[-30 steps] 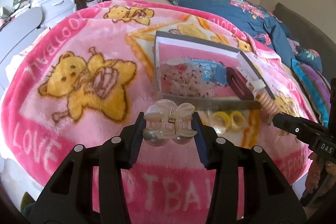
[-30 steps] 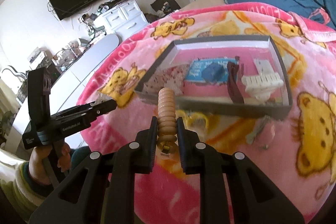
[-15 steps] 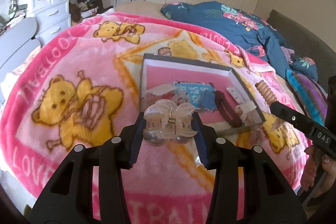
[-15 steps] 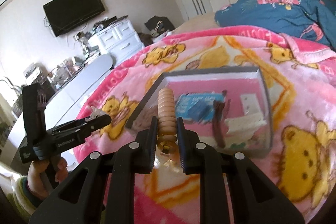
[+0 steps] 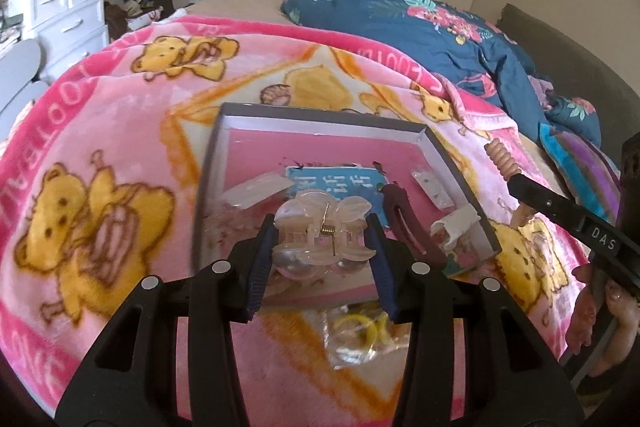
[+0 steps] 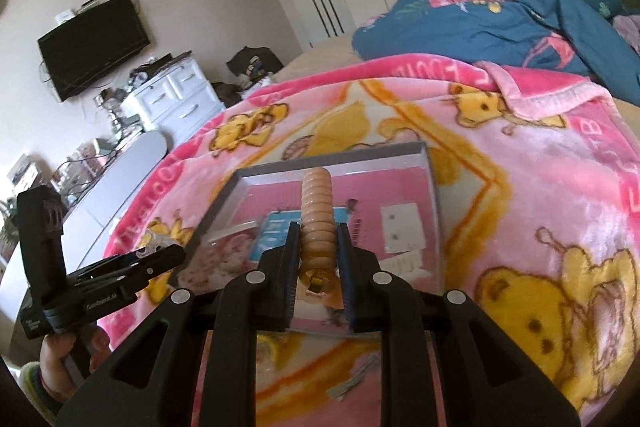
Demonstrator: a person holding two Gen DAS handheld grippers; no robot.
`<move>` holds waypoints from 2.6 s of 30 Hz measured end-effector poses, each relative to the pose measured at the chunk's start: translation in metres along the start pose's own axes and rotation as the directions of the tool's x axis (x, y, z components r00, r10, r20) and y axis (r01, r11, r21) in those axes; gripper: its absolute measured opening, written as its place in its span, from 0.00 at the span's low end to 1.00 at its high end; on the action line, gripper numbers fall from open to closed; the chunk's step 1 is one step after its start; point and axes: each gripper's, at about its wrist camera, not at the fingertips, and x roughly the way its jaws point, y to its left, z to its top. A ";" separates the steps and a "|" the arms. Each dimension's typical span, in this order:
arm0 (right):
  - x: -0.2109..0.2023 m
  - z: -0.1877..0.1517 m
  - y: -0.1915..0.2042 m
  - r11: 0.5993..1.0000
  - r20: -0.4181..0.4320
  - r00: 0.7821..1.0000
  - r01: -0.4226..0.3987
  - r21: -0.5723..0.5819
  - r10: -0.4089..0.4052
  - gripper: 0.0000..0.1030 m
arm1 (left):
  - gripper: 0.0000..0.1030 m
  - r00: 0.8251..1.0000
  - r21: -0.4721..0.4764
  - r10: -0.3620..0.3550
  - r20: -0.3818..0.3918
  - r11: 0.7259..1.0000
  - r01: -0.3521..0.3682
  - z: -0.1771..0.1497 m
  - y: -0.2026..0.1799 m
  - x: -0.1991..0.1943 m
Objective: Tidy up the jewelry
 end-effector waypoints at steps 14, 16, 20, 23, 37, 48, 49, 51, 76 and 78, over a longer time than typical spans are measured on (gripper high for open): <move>0.039 -0.010 -0.008 1.000 -0.067 0.998 0.021 0.007 -0.020 0.17 | 0.35 0.997 0.019 0.000 -0.075 1.000 0.001 -0.006 -0.011 0.047; 0.045 -0.011 -0.007 1.000 -0.079 0.997 0.017 0.005 -0.017 0.17 | 0.35 0.997 0.020 0.004 -0.076 1.000 -0.002 -0.006 -0.010 0.047; 0.054 -0.011 -0.001 1.000 -0.096 0.995 0.017 0.001 -0.017 0.17 | 0.35 0.997 0.021 0.006 -0.079 1.000 -0.004 -0.007 -0.009 0.048; 0.053 -0.010 0.001 1.000 -0.086 0.996 0.015 0.003 -0.015 0.19 | 0.35 0.997 0.020 0.007 -0.081 1.000 -0.005 -0.008 -0.008 0.046; -0.013 -0.006 0.007 0.999 0.041 0.999 0.026 -0.023 -0.025 0.60 | 0.35 0.999 0.001 -0.012 -0.040 1.000 0.012 -0.008 -0.008 0.018; -0.054 -0.017 0.018 0.998 0.080 0.997 0.026 -0.060 -0.021 0.71 | 0.51 0.999 -0.005 -0.027 0.018 1.000 0.027 -0.009 -0.013 -0.024; -0.057 -0.018 0.019 0.998 0.081 0.996 0.027 -0.059 -0.022 0.72 | 0.52 0.999 -0.006 -0.030 0.025 1.000 0.030 -0.010 -0.013 -0.029; -0.061 -0.020 0.020 0.998 0.084 0.996 0.027 -0.057 -0.023 0.79 | 0.60 0.999 -0.007 -0.028 0.041 1.000 0.029 -0.012 -0.014 -0.037; -0.089 -0.047 0.026 0.991 0.064 0.995 0.077 -0.110 -0.071 0.91 | 0.91 1.000 -0.018 0.020 0.021 1.000 -0.020 -0.052 0.005 -0.075; -0.087 -0.052 0.023 0.991 0.047 0.996 0.078 -0.109 -0.073 0.91 | 0.91 1.000 -0.016 0.028 0.002 0.999 -0.028 -0.057 0.006 -0.070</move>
